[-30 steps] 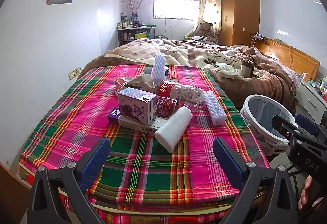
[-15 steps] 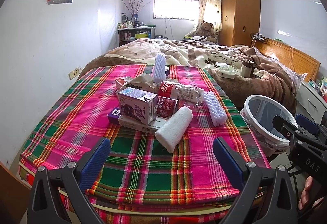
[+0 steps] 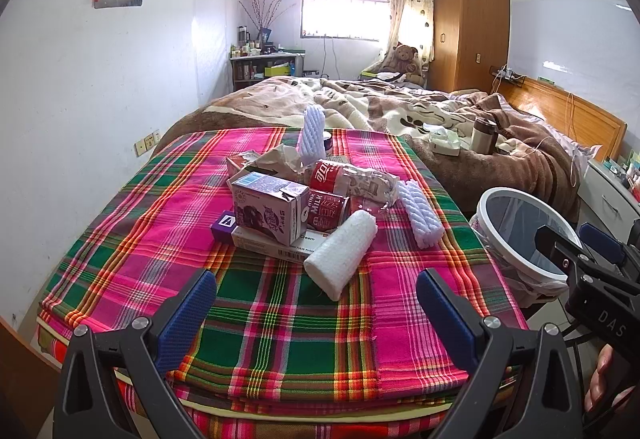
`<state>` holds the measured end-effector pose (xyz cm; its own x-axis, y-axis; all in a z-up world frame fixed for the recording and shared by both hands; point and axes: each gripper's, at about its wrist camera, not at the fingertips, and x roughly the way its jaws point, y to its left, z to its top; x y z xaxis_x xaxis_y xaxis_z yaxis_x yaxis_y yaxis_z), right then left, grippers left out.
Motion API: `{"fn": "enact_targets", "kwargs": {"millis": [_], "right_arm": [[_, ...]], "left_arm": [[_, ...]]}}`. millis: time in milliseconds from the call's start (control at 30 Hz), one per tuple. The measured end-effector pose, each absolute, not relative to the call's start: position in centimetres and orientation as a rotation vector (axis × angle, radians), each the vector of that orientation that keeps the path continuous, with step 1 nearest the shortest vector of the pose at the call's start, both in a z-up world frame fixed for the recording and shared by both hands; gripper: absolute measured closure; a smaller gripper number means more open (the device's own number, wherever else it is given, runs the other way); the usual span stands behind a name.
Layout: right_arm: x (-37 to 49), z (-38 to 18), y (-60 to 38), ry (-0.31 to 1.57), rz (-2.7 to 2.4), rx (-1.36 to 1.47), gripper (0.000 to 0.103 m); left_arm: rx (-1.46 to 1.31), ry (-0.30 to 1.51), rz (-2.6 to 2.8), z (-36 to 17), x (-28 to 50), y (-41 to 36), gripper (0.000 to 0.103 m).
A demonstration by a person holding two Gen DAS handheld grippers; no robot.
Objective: Collect trash
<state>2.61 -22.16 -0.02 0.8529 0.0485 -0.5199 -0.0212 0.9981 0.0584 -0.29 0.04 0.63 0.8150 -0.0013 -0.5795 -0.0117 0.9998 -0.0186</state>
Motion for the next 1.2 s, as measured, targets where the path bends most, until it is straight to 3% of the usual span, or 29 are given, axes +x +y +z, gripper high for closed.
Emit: {"fn": "enact_targets", "kwargs": {"millis": [1200], "right_arm": [[3.2, 0.1, -22.2, 0.562, 0.036, 0.036, 0.018]], "left_arm": [[-0.041, 0.642, 0.007, 0.0, 1.2, 1.0, 0.001]]}}
